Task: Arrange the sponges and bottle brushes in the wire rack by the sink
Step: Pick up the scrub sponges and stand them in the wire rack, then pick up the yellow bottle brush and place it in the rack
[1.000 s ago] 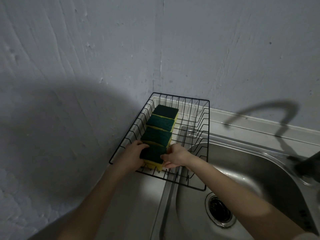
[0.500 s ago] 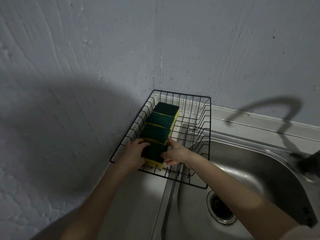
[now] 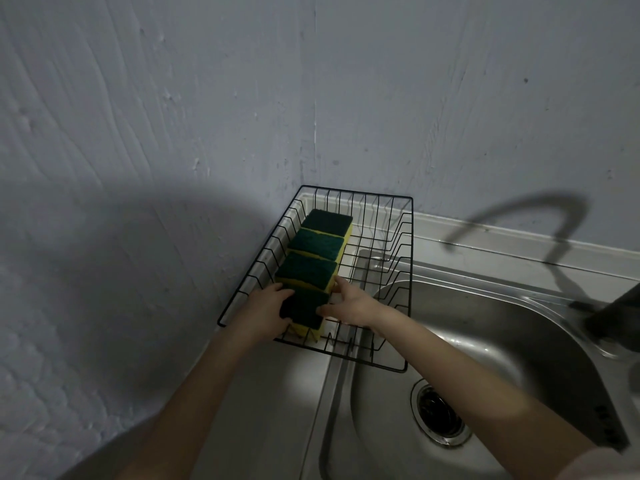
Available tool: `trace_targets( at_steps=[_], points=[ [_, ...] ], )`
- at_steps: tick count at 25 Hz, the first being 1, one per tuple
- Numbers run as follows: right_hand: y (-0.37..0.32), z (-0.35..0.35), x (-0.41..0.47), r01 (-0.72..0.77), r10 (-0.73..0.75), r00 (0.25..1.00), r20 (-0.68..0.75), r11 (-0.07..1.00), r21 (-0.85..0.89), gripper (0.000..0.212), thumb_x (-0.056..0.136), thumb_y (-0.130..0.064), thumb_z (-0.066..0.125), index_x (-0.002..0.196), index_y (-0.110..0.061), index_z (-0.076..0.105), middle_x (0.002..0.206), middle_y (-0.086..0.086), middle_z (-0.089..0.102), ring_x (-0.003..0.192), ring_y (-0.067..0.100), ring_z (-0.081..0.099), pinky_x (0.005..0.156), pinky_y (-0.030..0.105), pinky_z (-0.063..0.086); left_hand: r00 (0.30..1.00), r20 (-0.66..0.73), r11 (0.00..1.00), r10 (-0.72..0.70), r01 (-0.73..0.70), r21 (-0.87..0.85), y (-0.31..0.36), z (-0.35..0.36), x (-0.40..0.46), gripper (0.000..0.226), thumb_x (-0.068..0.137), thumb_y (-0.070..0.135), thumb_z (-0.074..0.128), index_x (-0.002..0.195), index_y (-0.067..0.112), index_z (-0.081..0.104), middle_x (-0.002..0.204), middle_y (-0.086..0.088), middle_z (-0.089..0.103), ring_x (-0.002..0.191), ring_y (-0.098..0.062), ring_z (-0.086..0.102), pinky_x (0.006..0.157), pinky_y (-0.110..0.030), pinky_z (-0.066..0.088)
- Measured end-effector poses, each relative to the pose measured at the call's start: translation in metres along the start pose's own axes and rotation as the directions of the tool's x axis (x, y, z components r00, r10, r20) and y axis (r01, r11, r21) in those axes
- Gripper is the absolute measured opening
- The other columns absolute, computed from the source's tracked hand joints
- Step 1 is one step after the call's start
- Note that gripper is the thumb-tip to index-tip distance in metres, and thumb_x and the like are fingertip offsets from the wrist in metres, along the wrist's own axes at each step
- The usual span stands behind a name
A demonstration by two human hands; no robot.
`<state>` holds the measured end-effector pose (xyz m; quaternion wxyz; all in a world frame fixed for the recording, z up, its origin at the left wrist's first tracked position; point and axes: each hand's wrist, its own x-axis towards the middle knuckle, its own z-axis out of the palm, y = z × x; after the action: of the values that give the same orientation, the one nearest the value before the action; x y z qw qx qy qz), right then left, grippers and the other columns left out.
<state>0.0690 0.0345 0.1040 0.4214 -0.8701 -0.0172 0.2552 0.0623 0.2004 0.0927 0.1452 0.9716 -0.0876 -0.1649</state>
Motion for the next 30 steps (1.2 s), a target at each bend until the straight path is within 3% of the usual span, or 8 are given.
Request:
trace_targets(
  at_steps=[2, 6, 9, 15, 23, 30],
  points=[
    [0.0, -0.003, -0.004, 0.032, -0.035, 0.999, -0.032, 0.995, -0.094, 0.067, 0.085, -0.018, 0.063, 0.142, -0.011, 0.028, 0.143, 0.01, 0.045, 0.129, 0.024, 0.044, 0.094, 0.019, 0.035, 1.0, -0.016, 1.0, -0.003, 0.003, -0.013, 0.002, -0.003, -0.004, 0.059, 0.086, 0.02, 0.056, 0.139, 0.012, 0.029, 0.152, -0.011, 0.026, 0.136, -0.03, 0.03, 0.114, -0.039, 0.029],
    [0.004, -0.005, -0.016, 0.052, -0.083, 0.993, -0.09, 0.953, -0.299, 0.065, 0.082, -0.031, 0.062, 0.139, -0.015, 0.035, 0.137, 0.012, 0.048, 0.127, 0.03, 0.045, 0.103, 0.037, 0.042, 0.994, -0.103, 0.998, 0.023, -0.03, -0.06, 0.011, -0.014, -0.021, 0.053, 0.087, 0.018, 0.053, 0.136, 0.009, 0.034, 0.145, -0.011, 0.038, 0.129, -0.027, 0.041, 0.106, -0.035, 0.038],
    [0.003, -0.012, -0.032, 0.075, -0.141, 0.982, -0.129, 0.906, -0.417, 0.059, 0.086, -0.032, 0.055, 0.139, -0.017, 0.035, 0.141, 0.012, 0.042, 0.132, 0.032, 0.035, 0.11, 0.042, 0.034, 0.984, -0.169, 0.992, 0.059, -0.077, -0.102, 0.028, -0.021, -0.035, 0.044, 0.089, 0.017, 0.05, 0.132, 0.01, 0.042, 0.137, -0.013, 0.047, 0.119, -0.026, 0.049, 0.096, -0.034, 0.043],
    [0.017, -0.026, -0.072, 0.127, -0.229, 0.952, -0.201, 0.898, -0.422, 0.058, 0.088, -0.027, 0.053, 0.141, -0.015, 0.035, 0.147, 0.009, 0.037, 0.138, 0.028, 0.028, 0.116, 0.04, 0.026, 0.964, -0.253, 0.992, 0.08, -0.103, -0.08, 0.074, -0.018, -0.055, 0.042, 0.091, 0.021, 0.047, 0.132, 0.012, 0.041, 0.139, -0.011, 0.046, 0.122, -0.024, 0.047, 0.099, -0.036, 0.041],
    [0.059, -0.06, -0.128, 0.102, -0.229, 0.927, -0.298, 0.917, -0.385, 0.054, 0.088, -0.024, 0.053, 0.139, -0.015, 0.038, 0.147, 0.009, 0.037, 0.139, 0.029, 0.027, 0.115, 0.036, 0.024, 0.933, -0.329, 0.973, 0.146, -0.195, -0.12, 0.15, -0.001, -0.073, 0.037, 0.091, 0.021, 0.047, 0.127, 0.014, 0.046, 0.134, -0.009, 0.051, 0.121, -0.023, 0.048, 0.099, -0.034, 0.04],
    [0.124, -0.091, -0.182, -0.008, -0.124, 0.922, -0.366, 0.94, -0.341, 0.055, 0.088, -0.025, 0.054, 0.139, -0.015, 0.038, 0.145, 0.011, 0.039, 0.135, 0.03, 0.031, 0.113, 0.035, 0.027, 0.929, -0.259, 0.957, 0.263, -0.286, -0.056, 0.217, 0.036, -0.076, 0.04, 0.089, 0.021, 0.049, 0.128, 0.016, 0.044, 0.136, -0.007, 0.049, 0.123, -0.021, 0.046, 0.102, -0.032, 0.036]
  ],
)
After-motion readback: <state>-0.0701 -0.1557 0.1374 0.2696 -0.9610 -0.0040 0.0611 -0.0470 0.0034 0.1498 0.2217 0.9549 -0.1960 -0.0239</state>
